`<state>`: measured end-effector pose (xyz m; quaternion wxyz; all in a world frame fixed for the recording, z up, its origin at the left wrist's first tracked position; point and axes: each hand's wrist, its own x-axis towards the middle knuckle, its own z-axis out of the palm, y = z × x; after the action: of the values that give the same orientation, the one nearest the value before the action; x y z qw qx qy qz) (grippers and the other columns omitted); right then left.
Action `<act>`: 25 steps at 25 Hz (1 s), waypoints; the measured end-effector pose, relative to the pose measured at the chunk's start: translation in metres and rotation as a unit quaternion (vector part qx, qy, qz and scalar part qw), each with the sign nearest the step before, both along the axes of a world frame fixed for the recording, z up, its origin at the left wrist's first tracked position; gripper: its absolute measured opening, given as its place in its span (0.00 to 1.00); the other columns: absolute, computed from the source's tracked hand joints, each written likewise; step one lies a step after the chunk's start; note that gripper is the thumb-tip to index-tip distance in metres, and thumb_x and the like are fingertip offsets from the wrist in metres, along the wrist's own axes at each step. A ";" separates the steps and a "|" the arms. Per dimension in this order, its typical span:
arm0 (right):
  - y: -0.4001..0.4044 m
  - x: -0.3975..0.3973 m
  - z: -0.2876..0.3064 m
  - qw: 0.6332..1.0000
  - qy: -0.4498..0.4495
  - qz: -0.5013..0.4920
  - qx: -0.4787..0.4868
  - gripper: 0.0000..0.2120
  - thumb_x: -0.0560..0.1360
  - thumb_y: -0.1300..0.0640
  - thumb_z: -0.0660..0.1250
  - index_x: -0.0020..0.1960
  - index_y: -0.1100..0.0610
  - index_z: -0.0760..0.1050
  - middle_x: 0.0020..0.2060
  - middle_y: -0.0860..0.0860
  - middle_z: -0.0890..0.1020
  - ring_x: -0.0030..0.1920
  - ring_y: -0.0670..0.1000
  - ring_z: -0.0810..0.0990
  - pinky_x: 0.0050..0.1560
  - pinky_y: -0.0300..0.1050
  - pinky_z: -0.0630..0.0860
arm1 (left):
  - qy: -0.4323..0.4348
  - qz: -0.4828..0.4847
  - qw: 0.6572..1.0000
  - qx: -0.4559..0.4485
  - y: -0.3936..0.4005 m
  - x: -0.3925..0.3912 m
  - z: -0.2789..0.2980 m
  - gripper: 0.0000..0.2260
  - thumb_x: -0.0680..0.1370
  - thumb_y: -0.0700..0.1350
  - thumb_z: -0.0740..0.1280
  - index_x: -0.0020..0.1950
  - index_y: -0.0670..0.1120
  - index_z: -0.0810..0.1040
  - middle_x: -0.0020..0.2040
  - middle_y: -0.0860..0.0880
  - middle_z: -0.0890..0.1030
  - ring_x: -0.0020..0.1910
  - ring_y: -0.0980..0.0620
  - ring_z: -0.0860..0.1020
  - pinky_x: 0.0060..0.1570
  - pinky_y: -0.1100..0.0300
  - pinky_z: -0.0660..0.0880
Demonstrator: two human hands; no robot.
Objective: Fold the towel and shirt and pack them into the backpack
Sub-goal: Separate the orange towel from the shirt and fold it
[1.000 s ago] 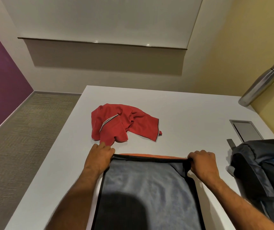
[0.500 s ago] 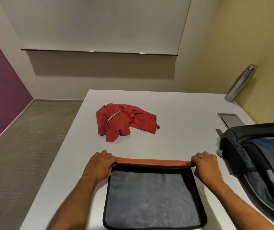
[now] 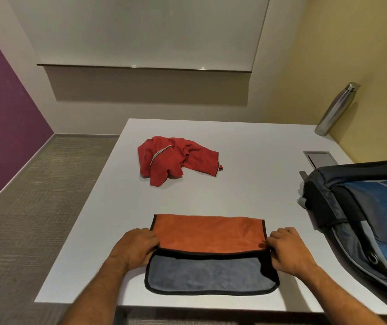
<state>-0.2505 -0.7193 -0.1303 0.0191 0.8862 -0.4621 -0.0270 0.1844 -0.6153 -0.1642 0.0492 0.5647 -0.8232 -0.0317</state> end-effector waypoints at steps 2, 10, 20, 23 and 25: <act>0.007 -0.008 -0.003 1.000 -0.016 0.015 0.000 0.03 0.57 0.49 0.66 0.29 0.47 0.74 0.24 0.45 0.75 0.26 0.46 0.69 0.37 0.42 0.70 | 0.010 0.000 1.000 0.004 0.012 -0.003 -0.005 0.10 0.62 0.50 0.79 0.37 0.55 0.79 0.33 0.58 0.78 0.29 0.58 0.75 0.26 0.65 0.74; 0.036 -0.025 -0.010 0.997 -0.056 0.047 0.027 0.10 0.61 0.41 0.60 0.32 0.45 0.76 0.26 0.41 0.77 0.25 0.47 0.71 0.38 0.40 0.72 | 0.004 -0.022 1.000 0.014 0.049 -0.017 -0.007 0.10 0.61 0.50 0.76 0.38 0.54 0.79 0.35 0.57 0.78 0.30 0.58 0.75 0.27 0.67 0.71; 0.054 -0.035 -0.031 0.995 0.023 0.083 0.057 0.10 0.53 0.43 0.73 0.34 0.42 0.80 0.30 0.38 0.79 0.29 0.47 0.78 0.39 0.41 0.78 | -0.053 -0.016 0.993 0.104 0.075 -0.028 -0.024 0.10 0.60 0.50 0.74 0.38 0.59 0.79 0.34 0.60 0.76 0.29 0.60 0.73 0.26 0.68 0.67; 0.057 -0.042 -0.039 0.990 0.035 0.098 0.098 0.10 0.61 0.40 0.69 0.39 0.43 0.81 0.34 0.39 0.81 0.34 0.45 0.77 0.45 0.41 0.72 | -0.054 0.004 0.991 0.125 0.078 -0.028 -0.030 0.09 0.62 0.49 0.72 0.40 0.59 0.80 0.34 0.61 0.77 0.32 0.59 0.75 0.30 0.67 0.69; 0.058 -0.044 -0.042 0.987 0.031 0.104 0.121 0.15 0.68 0.39 0.62 0.47 0.45 0.81 0.41 0.41 0.82 0.40 0.44 0.75 0.51 0.41 0.64 | -0.047 0.012 0.989 0.139 0.077 -0.028 -0.030 0.10 0.62 0.47 0.69 0.41 0.58 0.80 0.36 0.59 0.79 0.33 0.58 0.75 0.32 0.65 0.69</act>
<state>-0.2947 -0.6612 -0.1719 -0.0707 0.9238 -0.3604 -0.1082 0.1569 -0.5383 -0.1937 -0.0685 0.5768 -0.8053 -0.1188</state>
